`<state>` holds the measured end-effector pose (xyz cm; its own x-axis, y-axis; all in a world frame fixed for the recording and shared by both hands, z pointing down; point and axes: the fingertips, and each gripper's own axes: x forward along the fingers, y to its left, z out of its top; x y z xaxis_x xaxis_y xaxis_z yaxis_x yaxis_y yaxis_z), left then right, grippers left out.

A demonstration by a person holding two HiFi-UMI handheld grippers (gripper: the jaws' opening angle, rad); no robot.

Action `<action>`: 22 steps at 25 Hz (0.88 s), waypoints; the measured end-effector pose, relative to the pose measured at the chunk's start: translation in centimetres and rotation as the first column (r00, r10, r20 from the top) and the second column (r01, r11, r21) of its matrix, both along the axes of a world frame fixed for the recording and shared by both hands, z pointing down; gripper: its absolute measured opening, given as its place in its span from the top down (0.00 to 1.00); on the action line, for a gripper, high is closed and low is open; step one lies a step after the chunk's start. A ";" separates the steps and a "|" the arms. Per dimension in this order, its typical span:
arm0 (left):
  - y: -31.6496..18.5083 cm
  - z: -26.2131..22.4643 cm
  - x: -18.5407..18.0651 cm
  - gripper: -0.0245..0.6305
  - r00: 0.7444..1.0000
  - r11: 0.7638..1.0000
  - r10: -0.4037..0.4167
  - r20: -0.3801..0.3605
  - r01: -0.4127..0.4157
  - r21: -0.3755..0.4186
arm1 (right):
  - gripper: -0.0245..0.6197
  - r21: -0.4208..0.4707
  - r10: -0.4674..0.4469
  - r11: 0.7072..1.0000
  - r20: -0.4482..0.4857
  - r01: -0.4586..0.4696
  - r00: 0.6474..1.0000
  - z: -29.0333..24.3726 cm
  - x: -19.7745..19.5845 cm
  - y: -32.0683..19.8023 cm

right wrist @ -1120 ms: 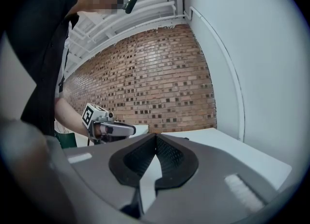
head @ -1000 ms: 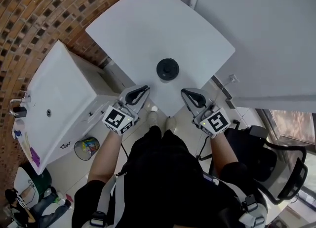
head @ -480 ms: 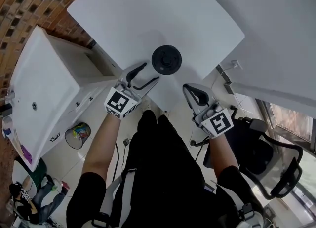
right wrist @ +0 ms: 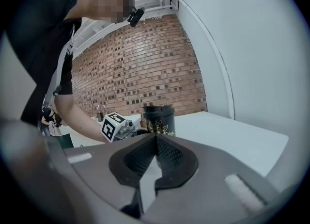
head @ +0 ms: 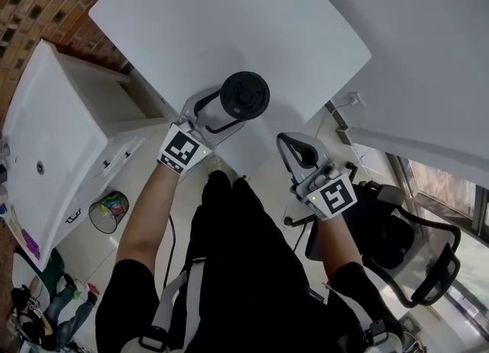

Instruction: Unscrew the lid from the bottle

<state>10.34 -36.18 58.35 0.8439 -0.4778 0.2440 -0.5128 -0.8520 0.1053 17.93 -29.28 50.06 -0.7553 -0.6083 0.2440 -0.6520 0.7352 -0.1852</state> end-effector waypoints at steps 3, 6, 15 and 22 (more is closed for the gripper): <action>-0.3 0.7 0.9 0.41 0.998 0.999 0.050 0.028 -0.050 -0.002 | 0.95 0.001 0.015 1.000 -0.002 -0.015 1.000 0.1 0.5 -0.4; -0.4 1.4 1.3 0.41 0.997 0.997 0.077 0.031 -0.077 -0.014 | 0.95 0.005 0.025 1.000 -0.001 -0.025 1.000 0.3 0.7 -0.8; -0.9 1.6 2.0 0.41 0.993 0.993 0.111 -0.030 -0.112 -0.021 | 0.95 -0.002 0.049 0.999 0.007 -0.049 0.999 0.7 1.0 -1.5; -0.8 1.6 2.0 0.41 0.991 0.992 0.129 -0.041 -0.129 -0.008 | 0.79 -0.002 0.038 0.999 0.020 -0.038 0.999 0.7 0.6 -2.2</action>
<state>12.36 -37.00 59.95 0.9075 -0.3619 0.2131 -0.3939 -0.9095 0.1327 18.54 -31.44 50.71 -0.7361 -0.6365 0.2302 -0.6759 0.7095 -0.1996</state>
